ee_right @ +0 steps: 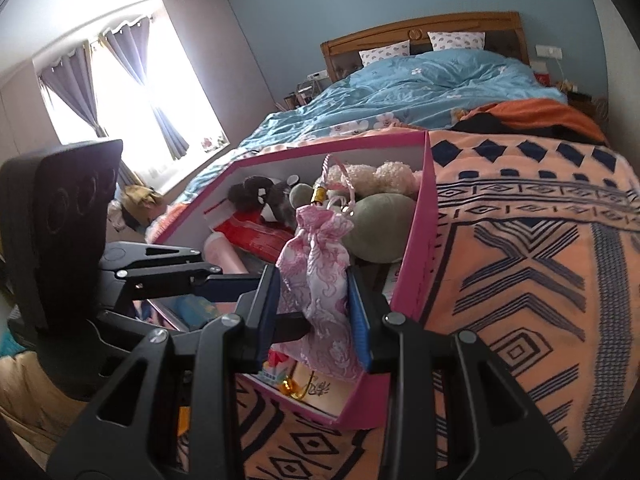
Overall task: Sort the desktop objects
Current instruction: 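Carry the pink lace pouch over the magenta box with the right gripper, then lower the pouch into the box and open the right gripper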
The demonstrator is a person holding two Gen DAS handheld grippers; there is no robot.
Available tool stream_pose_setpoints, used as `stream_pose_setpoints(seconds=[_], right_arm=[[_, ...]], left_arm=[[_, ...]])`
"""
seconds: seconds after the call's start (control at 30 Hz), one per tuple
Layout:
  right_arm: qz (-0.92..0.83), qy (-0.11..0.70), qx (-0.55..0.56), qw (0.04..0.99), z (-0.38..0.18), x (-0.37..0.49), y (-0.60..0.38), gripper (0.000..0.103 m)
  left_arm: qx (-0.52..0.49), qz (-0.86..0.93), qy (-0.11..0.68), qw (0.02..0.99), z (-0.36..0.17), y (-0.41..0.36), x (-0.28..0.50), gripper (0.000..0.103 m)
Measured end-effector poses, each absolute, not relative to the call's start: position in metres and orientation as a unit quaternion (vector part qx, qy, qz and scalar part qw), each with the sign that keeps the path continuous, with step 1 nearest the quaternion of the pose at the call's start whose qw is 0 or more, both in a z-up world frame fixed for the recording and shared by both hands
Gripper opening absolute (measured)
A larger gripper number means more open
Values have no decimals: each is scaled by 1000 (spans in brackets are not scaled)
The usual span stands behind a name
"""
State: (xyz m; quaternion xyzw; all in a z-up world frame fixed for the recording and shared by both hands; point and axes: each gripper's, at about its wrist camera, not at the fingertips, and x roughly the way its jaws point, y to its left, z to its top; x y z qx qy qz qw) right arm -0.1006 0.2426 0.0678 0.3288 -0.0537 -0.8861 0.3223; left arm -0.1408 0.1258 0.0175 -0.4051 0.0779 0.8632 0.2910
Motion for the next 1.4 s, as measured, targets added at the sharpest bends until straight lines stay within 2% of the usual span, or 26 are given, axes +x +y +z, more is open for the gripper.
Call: stream_pose_setpoints(seconds=[0.23,0.6,1.07,1.17,1.27,1.4], right_arm=[[-904,-8,323,279,70,-92,238,37],[-914,44,320,245,71,-84,225,36],[-919,103,315,214,68,-74,211,36],[-920,98,313,214,69,-71,212,37],[-922,87,308,219,72,-64,216,38],[-924,74,295,232,81,-49,221,40]], left_arm=[[-405,864,81,287,15,123,-139,30],[-401,870,63,280,18,104,-132,44],[-371,892,37,255,34,70,-102,45],[-351,905,36,237,43,59,-89,54],[-336,915,26,224,51,45,-76,56],[-320,926,16,197,54,23,-58,63]])
